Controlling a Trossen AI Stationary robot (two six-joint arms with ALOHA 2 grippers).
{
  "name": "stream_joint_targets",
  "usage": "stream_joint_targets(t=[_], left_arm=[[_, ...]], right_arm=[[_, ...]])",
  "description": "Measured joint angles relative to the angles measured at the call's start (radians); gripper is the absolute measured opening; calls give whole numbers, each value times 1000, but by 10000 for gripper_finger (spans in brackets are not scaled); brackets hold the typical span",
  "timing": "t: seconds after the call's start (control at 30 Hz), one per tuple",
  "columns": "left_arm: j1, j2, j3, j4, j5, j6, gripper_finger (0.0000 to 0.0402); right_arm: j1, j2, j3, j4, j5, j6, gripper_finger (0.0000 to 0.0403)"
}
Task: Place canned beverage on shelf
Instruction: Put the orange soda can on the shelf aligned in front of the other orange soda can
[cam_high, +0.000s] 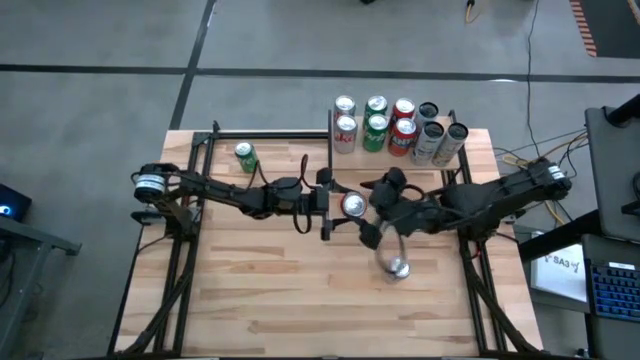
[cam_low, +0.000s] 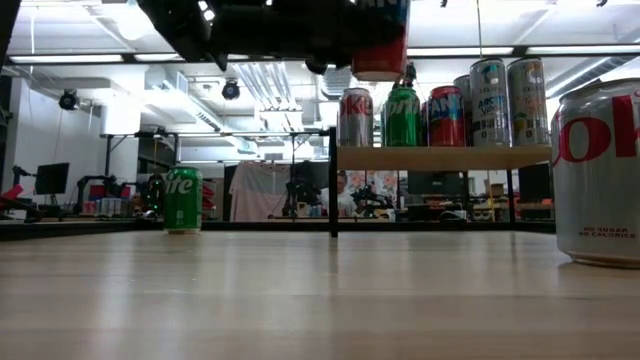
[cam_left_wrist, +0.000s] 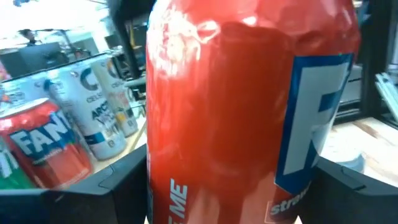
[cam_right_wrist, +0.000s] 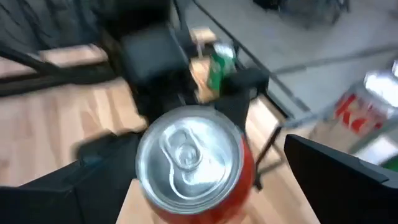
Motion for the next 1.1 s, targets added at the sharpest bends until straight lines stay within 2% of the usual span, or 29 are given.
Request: stream_joint_targets(t=[0.13,0.3,0.53,0.63,0.83,0.93,1.1], left_arm=[[21,-9,-26,-14,51,-10,285],[23,-35,-59,16,54,-33,285],[22,-92,-77,7,66,-44,285],[21,-95,-77,5,66,-51,285],[20,-95,-78,8,65,-53,285],[20,-95,-72,23,66,-68,285],[20,-97,-65,27,67,-77,285]], right_arm=[[43,-40,2,21,28,-100,392],[133,-42,-27,3,208,-135,393],[186,-38,-161,56,329,-6,394],[173,-35,-241,260,334,-69,394],[155,-34,-385,805,325,-363,394],[139,-34,-422,917,306,-416,394],[84,1,-437,965,273,-407,394]])
